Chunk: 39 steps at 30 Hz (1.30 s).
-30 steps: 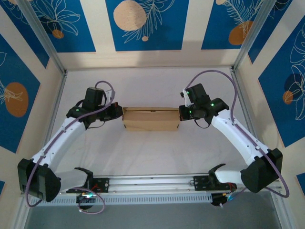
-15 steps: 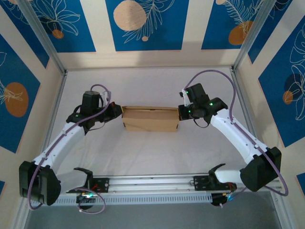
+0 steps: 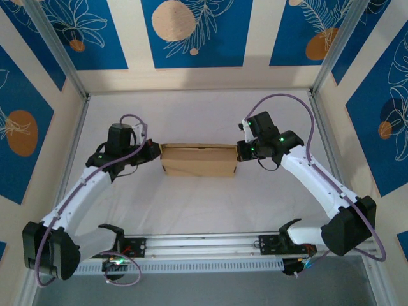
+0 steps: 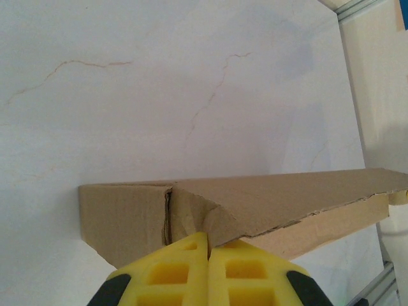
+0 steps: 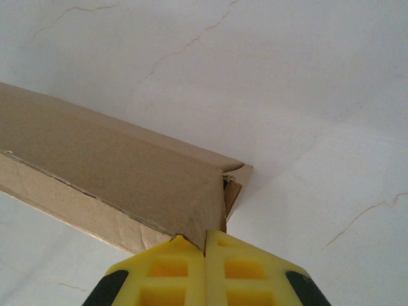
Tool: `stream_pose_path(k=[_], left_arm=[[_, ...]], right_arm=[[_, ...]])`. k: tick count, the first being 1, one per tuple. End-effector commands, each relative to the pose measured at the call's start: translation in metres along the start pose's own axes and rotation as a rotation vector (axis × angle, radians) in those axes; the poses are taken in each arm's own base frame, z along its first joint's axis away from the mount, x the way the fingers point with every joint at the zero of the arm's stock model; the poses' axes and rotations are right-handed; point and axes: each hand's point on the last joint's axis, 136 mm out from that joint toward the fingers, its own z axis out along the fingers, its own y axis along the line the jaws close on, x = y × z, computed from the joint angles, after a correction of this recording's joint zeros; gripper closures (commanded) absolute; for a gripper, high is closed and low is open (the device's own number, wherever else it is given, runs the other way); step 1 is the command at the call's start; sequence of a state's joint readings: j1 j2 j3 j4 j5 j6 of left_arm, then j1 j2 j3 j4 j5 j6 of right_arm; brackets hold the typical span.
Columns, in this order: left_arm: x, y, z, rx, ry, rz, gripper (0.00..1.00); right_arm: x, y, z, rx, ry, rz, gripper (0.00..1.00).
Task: Fold the paper box
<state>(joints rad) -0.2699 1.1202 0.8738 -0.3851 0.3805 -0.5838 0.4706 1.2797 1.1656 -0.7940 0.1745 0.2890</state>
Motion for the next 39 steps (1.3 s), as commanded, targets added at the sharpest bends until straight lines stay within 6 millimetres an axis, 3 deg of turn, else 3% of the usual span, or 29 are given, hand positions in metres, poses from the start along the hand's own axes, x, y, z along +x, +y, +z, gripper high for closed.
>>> stream_pose_path(k=[1, 9, 15, 31, 39], left_arm=[[0.009, 0.041, -0.004, -0.156, 0.003, -0.037, 1.0], [0.013, 0.05, -0.005, -0.188, -0.001, -0.017, 1.0], [0.014, 0.045, 0.0, -0.154, 0.004, -0.035, 1.0], [0.008, 0.04, -0.003, -0.15, 0.007, -0.017, 1.0], [0.009, 0.039, -0.001, -0.138, 0.012, -0.025, 1.0]], right_arm=[[0.009, -0.014, -0.003, 0.064, 0.038, 0.033, 0.99], [0.013, -0.004, 0.0, -0.013, 0.044, 0.172, 0.99], [0.021, -0.003, 0.011, -0.034, 0.058, 0.282, 1.0], [-0.002, 0.017, -0.007, -0.184, 0.169, 0.464, 0.95], [0.012, 0.002, 0.008, -0.128, 0.173, 0.448, 0.95]])
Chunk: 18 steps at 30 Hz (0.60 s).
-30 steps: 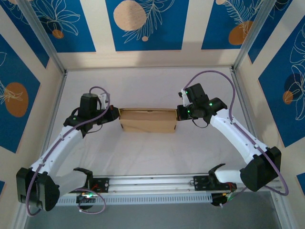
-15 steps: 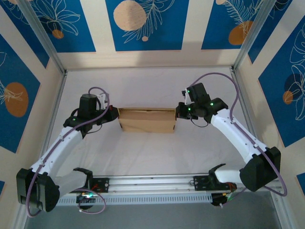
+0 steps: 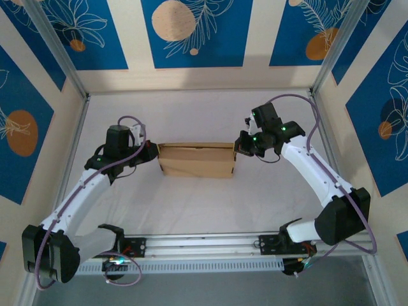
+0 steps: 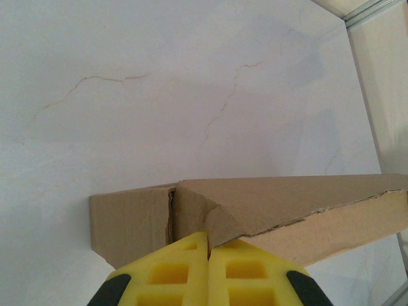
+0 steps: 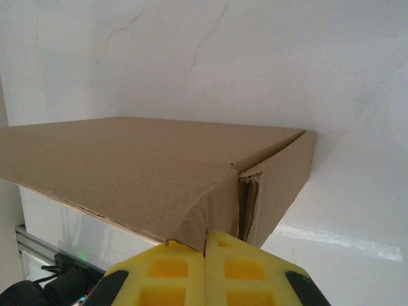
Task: Fold the paper box
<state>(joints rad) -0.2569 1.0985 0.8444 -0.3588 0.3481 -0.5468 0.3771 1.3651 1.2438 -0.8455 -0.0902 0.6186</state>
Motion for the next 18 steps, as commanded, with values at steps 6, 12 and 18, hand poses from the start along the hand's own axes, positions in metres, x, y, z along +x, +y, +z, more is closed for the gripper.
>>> stream_pose_path(k=[6, 12, 18], left_arm=[[0.016, 0.03, 0.001, -0.105, 0.048, -0.06, 1.0], [0.02, 0.029, 0.0, -0.086, 0.039, -0.076, 1.0], [0.024, 0.034, 0.003, -0.094, 0.042, -0.074, 0.98]], right_arm=[[0.015, -0.043, 0.008, 0.125, -0.049, -0.005, 0.97], [0.019, -0.045, 0.011, 0.068, -0.121, -0.004, 0.96], [0.02, -0.049, 0.019, 0.053, -0.152, 0.021, 0.95]])
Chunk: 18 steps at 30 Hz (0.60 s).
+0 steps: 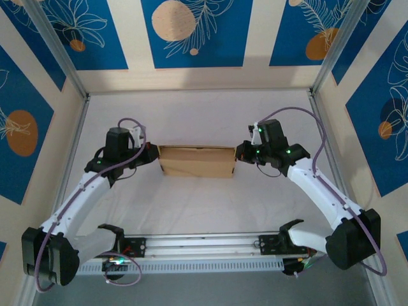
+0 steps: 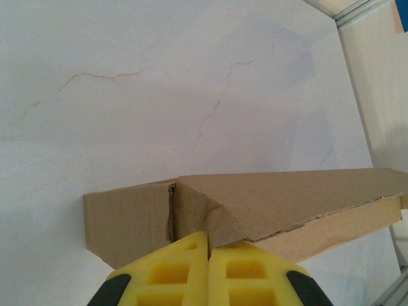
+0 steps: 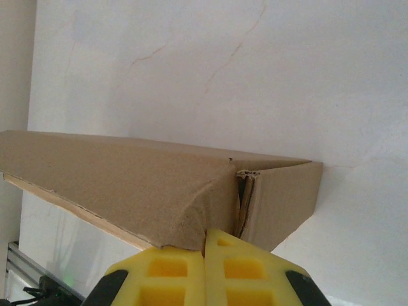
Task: Fold the paper box
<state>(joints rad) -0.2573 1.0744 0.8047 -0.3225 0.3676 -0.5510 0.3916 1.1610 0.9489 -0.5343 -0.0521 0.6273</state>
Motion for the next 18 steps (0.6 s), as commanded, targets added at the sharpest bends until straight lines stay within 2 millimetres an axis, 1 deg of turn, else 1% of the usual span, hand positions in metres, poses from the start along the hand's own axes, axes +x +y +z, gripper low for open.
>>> stream_pose_path(k=[1, 3, 6, 7, 9, 11, 14, 18], left_arm=[[0.02, 0.036, 0.003, -0.124, 0.052, -0.077, 0.97], [0.021, 0.036, 0.004, -0.124, 0.065, -0.076, 0.92], [0.022, 0.035, 0.002, -0.124, 0.069, -0.078, 0.74], [0.021, 0.033, 0.0, -0.121, 0.067, -0.074, 0.69], [0.018, 0.027, -0.006, -0.11, 0.055, -0.057, 0.64], [0.012, 0.021, -0.014, -0.1, 0.031, -0.047, 0.61], [0.003, 0.006, -0.025, -0.058, -0.005, -0.051, 0.61], [-0.007, -0.015, -0.038, 0.018, -0.042, -0.038, 0.65]], right_arm=[[0.017, -0.041, 0.009, 0.156, 0.036, 0.078, 0.95], [0.017, -0.045, 0.012, 0.178, 0.04, 0.065, 0.96], [0.019, -0.054, 0.012, 0.241, 0.04, 0.031, 0.96], [0.02, -0.057, 0.012, 0.256, 0.037, 0.026, 0.96], [0.02, -0.06, 0.011, 0.274, 0.031, 0.016, 0.96], [0.019, -0.061, 0.009, 0.283, 0.024, 0.011, 0.96], [0.017, -0.059, 0.009, 0.282, 0.019, 0.003, 0.97], [0.017, -0.058, 0.008, 0.285, 0.017, -0.009, 0.97]])
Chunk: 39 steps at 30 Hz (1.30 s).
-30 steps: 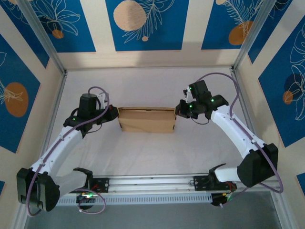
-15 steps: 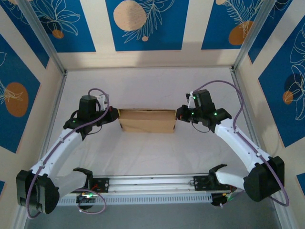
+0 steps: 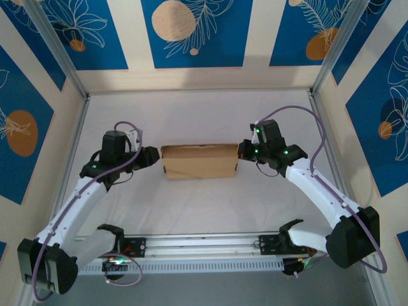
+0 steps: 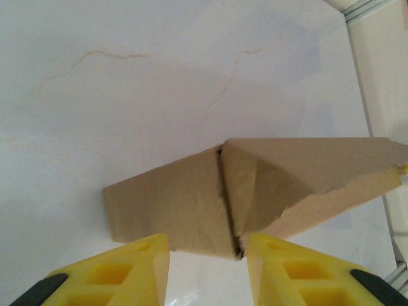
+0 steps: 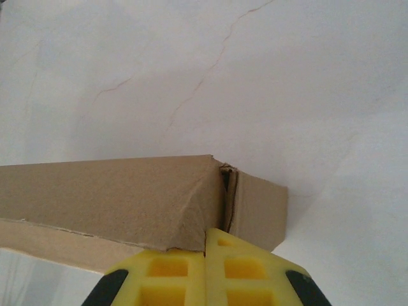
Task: Fold the paper box
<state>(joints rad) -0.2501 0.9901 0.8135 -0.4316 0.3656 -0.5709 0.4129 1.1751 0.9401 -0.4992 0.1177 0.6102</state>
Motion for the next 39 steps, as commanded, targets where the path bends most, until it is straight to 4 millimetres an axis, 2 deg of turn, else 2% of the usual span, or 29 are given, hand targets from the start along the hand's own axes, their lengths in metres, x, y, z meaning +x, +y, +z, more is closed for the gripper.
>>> stream_pose_path(k=[1, 6, 10, 13, 20, 25, 31, 39], left_arm=[[-0.017, -0.016, -0.019, 0.045, -0.058, -0.01, 0.66], [-0.022, -0.022, -0.016, 0.08, -0.068, -0.055, 0.68], [-0.028, -0.025, -0.007, 0.103, -0.057, -0.107, 0.56], [-0.036, -0.03, -0.009, 0.119, -0.081, -0.13, 0.5], [-0.051, -0.038, -0.019, 0.118, -0.131, -0.121, 0.49], [-0.056, -0.041, -0.012, 0.13, -0.121, -0.131, 0.49], [-0.046, -0.045, -0.001, 0.192, -0.07, -0.209, 0.5], [-0.021, -0.028, 0.001, 0.128, -0.051, -0.223, 0.59]], right_arm=[[0.033, -0.038, 0.005, 0.162, 0.112, 0.011, 0.97], [0.034, -0.036, 0.004, 0.158, 0.113, 0.002, 0.97], [0.035, -0.033, 0.002, 0.158, 0.113, -0.008, 0.97], [0.034, -0.029, 0.0, 0.152, 0.106, -0.017, 0.97], [0.033, -0.019, -0.003, 0.14, 0.089, -0.038, 0.96], [0.035, -0.013, -0.002, 0.14, 0.09, -0.053, 0.96], [0.033, -0.01, -0.004, 0.147, 0.082, -0.052, 0.96], [0.034, -0.006, -0.002, 0.167, 0.071, -0.064, 0.96]])
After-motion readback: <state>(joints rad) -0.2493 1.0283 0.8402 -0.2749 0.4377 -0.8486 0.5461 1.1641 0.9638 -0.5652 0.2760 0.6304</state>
